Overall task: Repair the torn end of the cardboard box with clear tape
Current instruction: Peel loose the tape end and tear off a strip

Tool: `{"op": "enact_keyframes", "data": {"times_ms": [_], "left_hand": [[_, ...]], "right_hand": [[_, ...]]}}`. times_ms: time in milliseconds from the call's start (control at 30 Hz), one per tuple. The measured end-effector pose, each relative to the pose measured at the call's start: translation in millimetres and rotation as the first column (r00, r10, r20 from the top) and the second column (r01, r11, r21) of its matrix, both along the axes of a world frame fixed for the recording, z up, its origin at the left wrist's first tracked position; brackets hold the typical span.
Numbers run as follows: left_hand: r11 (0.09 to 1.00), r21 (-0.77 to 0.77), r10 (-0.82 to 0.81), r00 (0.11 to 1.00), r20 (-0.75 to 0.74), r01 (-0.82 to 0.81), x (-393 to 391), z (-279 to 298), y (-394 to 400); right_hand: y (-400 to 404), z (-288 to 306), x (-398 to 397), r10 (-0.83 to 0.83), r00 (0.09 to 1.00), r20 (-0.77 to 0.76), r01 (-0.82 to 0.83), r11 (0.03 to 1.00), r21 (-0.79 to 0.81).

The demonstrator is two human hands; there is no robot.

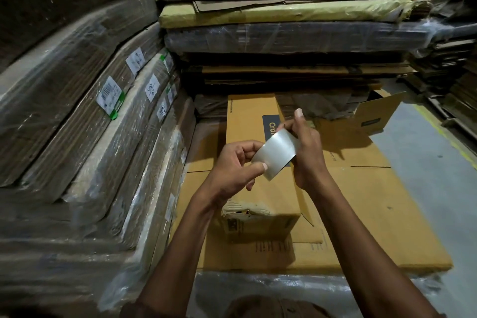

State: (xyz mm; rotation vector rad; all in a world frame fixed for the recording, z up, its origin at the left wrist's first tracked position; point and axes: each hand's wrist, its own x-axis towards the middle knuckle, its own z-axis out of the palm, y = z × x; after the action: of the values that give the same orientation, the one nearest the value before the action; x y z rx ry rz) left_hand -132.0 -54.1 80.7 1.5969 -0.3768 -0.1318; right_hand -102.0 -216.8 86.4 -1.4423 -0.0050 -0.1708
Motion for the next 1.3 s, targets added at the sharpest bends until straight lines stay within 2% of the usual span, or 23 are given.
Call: {"op": "enact_keyframes", "data": {"times_ms": [233, 367, 500, 700, 900, 1200, 1300], "left_hand": [[1.000, 0.001, 0.015, 1.000, 0.001, -0.015, 2.5, -0.5, -0.5], [1.000, 0.017, 0.010, 0.999, 0.030, -0.011, 3.3, -0.1, 0.3], [1.000, 0.009, 0.004, 0.999, 0.050, -0.005, 2.6, 1.0, 0.5], [1.000, 0.015, 0.007, 0.996, 0.086, -0.008, 5.7, 2.7, 2.8], [0.997, -0.080, -0.011, 0.998, 0.063, 0.016, 5.9, 0.5, 5.9], [0.988, -0.116, 0.109, 0.992, 0.072, -0.100, 2.9, -1.5, -0.1], [0.978, -0.151, 0.167, 0.972, 0.167, -0.142, 0.7, -2.9, -1.4]], "right_hand": [[-3.9, 2.6, 0.3, 0.087, 0.954, -0.288, 0.006, 0.951, 0.309], [-5.5, 5.2, -1.2, 0.149, 0.880, -0.450, 0.078, 0.891, 0.448], [-6.2, 7.8, -0.7, 0.293, 0.786, -0.545, 0.100, 0.808, 0.580], [1.9, 13.2, -6.6, 0.417, 0.723, -0.551, 0.068, 0.751, 0.657], [6.0, 15.2, -7.3, 0.428, 0.711, -0.558, 0.097, 0.726, 0.681], [5.2, 9.5, -3.6, 0.424, 0.698, -0.577, 0.107, 0.735, 0.670], [2.1, 10.4, -1.7, 0.449, 0.695, -0.562, 0.083, 0.726, 0.682]]}}
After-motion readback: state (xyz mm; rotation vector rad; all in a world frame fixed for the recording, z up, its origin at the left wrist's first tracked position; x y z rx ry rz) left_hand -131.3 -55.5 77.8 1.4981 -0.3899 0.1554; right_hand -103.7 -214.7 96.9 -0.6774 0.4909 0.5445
